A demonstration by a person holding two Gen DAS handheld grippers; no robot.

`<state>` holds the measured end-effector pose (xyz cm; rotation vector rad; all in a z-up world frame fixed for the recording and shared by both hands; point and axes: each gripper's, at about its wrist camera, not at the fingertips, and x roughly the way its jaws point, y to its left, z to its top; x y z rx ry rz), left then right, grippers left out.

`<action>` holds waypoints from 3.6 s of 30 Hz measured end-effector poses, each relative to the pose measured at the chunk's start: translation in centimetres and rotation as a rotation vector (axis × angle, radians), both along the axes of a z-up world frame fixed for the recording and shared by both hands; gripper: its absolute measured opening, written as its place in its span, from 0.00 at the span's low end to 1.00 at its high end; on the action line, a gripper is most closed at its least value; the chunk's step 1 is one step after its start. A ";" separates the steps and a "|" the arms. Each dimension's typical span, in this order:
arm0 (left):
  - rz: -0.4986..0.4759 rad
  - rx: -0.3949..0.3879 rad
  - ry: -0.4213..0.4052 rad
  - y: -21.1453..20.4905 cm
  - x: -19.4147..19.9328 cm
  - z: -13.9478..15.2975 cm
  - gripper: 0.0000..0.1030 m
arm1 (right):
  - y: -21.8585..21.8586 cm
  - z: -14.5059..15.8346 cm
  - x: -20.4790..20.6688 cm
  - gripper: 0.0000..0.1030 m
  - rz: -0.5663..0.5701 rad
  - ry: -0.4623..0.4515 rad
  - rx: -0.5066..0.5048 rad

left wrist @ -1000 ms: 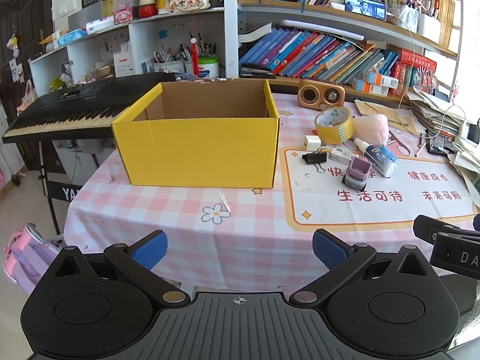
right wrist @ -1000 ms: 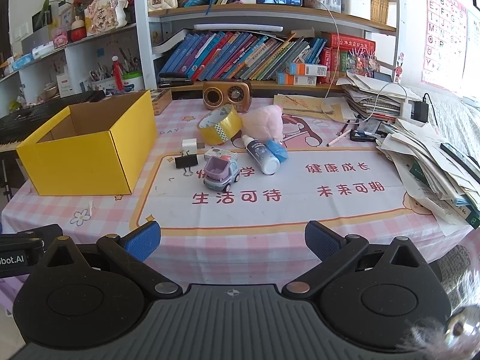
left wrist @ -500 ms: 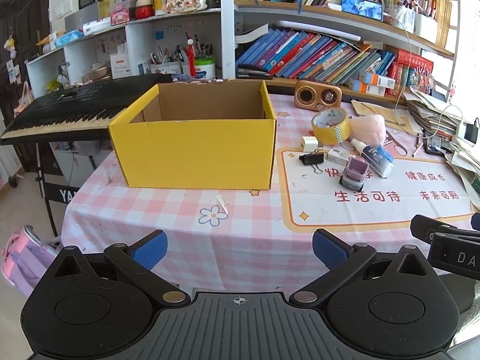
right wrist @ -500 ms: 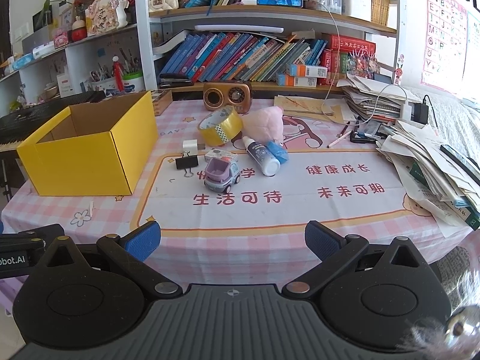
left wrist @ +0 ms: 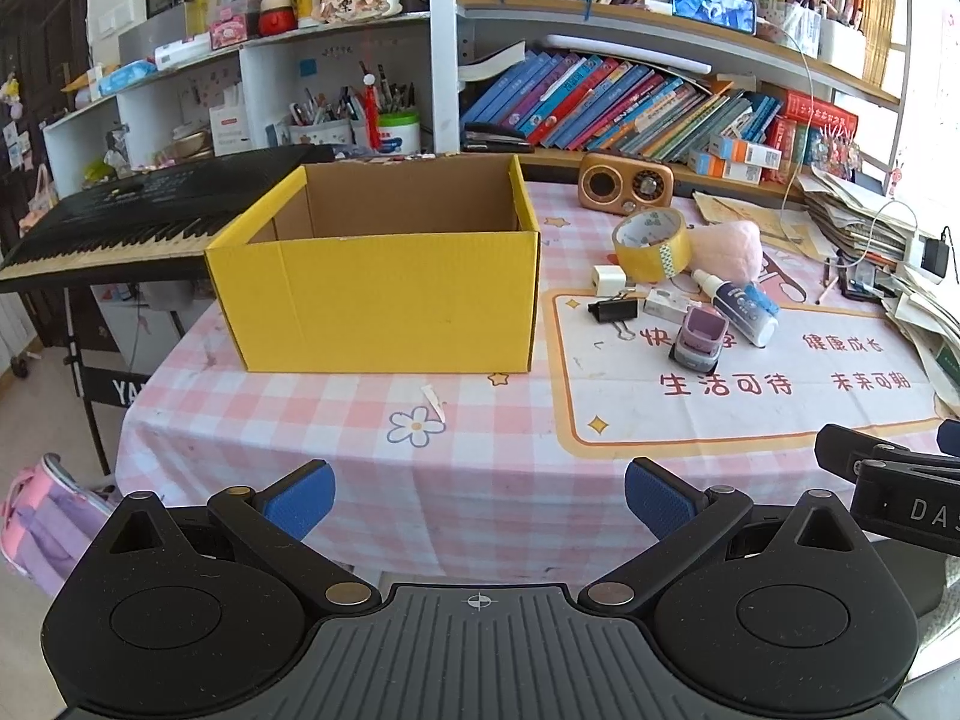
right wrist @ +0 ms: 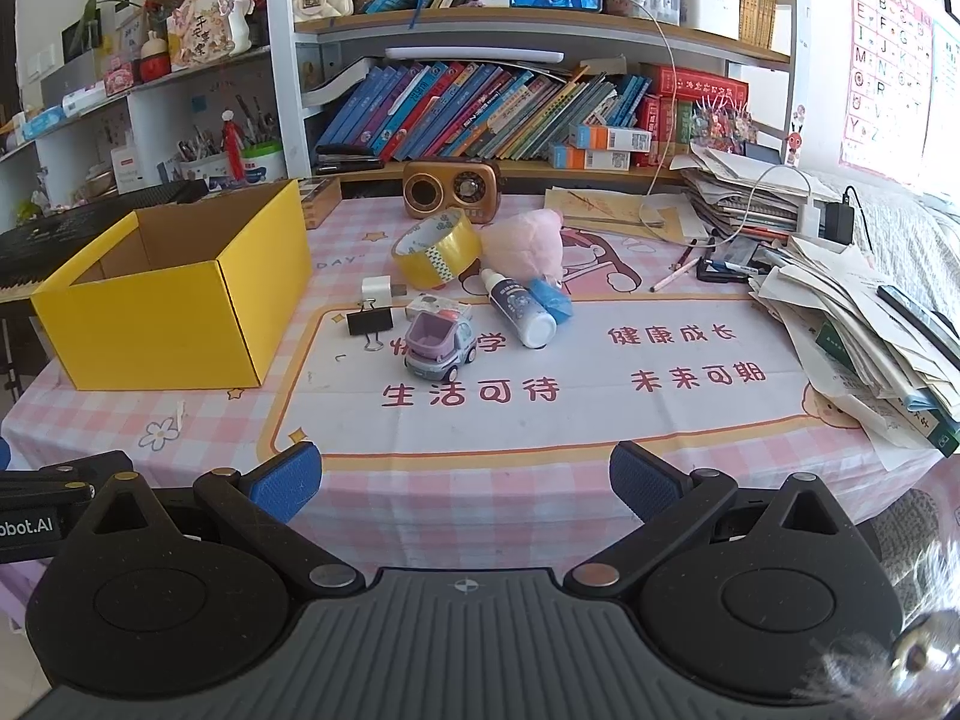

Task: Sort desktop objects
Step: 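Move both grippers toward the objects beside the yellow box, then grasp the purple toy car with the left gripper while the right grasps the white spray bottle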

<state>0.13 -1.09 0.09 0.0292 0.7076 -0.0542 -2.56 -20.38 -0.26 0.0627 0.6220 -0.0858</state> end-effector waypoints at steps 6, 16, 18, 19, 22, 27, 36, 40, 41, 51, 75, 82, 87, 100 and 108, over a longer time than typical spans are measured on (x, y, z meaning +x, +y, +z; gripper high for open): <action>0.000 -0.001 0.000 0.0 0.0 -0.1 1.00 | 0.0 0.0 -0.1 1.00 0.000 0.001 0.001; 0.000 0.000 0.004 0.0 -0.3 -0.2 1.00 | -0.1 -0.1 -0.1 1.00 0.000 0.003 0.003; -0.003 0.004 0.004 -0.1 -0.3 -0.2 1.00 | -0.1 0.0 -0.1 1.00 0.000 0.002 0.004; -0.004 0.005 0.003 -0.1 -0.3 -0.2 1.00 | -0.1 0.1 -0.1 1.00 0.000 0.001 0.005; -0.007 0.007 0.004 -0.1 -0.3 -0.1 1.00 | -0.1 0.2 -0.1 1.00 -0.002 -0.001 0.003; -0.013 0.007 0.003 -0.3 -0.1 0.0 1.00 | -0.1 -0.2 -0.1 1.00 -0.009 -0.001 0.006; -0.021 0.005 0.006 -0.4 0.2 -0.1 1.00 | -0.4 -0.4 -0.1 1.00 -0.015 0.006 0.011; -0.023 0.004 0.011 -0.4 0.3 -0.2 1.00 | -0.5 -0.4 0.0 1.00 -0.014 0.006 0.012; -0.025 0.004 0.012 -0.4 0.4 -0.2 1.00 | -0.5 -0.5 -0.1 1.00 -0.014 0.007 0.015; -0.039 0.000 0.014 -0.7 0.5 -0.3 1.00 | -0.4 -0.7 0.0 1.00 -0.014 0.012 0.016; -0.084 -0.006 0.042 -2.2 1.4 -0.9 1.00 | -2.0 -0.9 0.4 1.00 -0.049 0.035 0.010; -0.106 -0.014 0.049 -3.8 2.5 -1.0 1.00 | -3.7 -0.9 1.4 1.00 -0.060 0.047 0.013; -0.108 -0.022 0.056 -5.1 3.7 -1.1 1.00 | -4.8 -0.9 2.6 1.00 -0.056 0.054 0.008; -0.124 -0.041 0.084 -9.8 7.6 -2.0 1.00 | -9.3 -1.6 7.1 0.94 -0.024 0.091 0.015; -0.127 -0.051 0.090 -12.7 10.1 -2.4 0.99 | -12.2 -2.1 10.3 0.74 0.023 0.114 0.033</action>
